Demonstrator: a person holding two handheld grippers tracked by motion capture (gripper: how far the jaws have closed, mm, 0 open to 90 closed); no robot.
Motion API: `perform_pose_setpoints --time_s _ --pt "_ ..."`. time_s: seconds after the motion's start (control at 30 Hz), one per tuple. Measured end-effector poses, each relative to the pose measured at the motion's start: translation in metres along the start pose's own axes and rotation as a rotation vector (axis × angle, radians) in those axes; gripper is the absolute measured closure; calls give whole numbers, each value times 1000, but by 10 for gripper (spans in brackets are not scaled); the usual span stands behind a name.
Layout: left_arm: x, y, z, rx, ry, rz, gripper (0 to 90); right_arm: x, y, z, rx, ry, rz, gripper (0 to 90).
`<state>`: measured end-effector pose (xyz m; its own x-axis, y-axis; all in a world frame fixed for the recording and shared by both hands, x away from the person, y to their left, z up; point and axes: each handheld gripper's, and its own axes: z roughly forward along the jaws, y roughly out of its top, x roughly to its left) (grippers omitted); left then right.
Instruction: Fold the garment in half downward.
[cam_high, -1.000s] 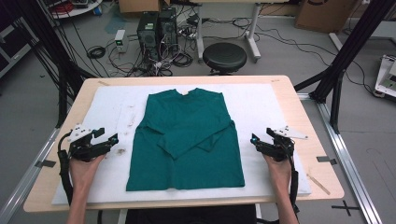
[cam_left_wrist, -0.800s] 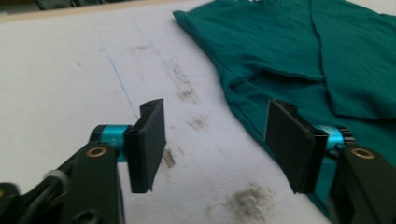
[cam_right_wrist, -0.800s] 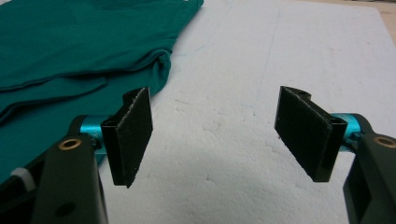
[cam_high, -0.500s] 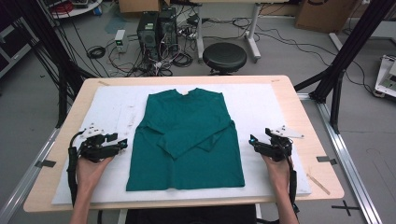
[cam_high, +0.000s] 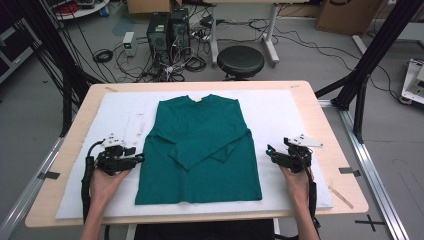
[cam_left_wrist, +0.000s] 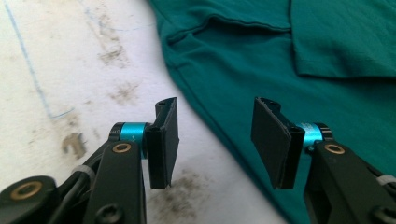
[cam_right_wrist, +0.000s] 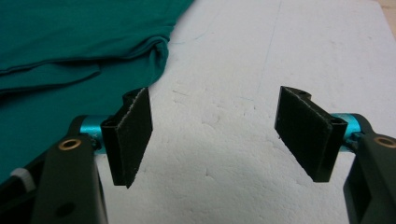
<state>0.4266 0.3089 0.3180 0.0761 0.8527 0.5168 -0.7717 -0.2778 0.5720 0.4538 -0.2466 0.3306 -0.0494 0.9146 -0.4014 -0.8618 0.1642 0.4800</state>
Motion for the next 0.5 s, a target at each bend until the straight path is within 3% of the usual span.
perform_pose_setpoints --time_s 0.13,0.4,0.5 --pt "-6 1 4 11 40 16 525 0 0 0 5 -1 -5 282" --pt "-11 -1 13 39 49 15 544 0 0 1 6 -12 1 283" --pt "-12 -2 14 34 58 16 573 2 1 2 34 -25 2 288"
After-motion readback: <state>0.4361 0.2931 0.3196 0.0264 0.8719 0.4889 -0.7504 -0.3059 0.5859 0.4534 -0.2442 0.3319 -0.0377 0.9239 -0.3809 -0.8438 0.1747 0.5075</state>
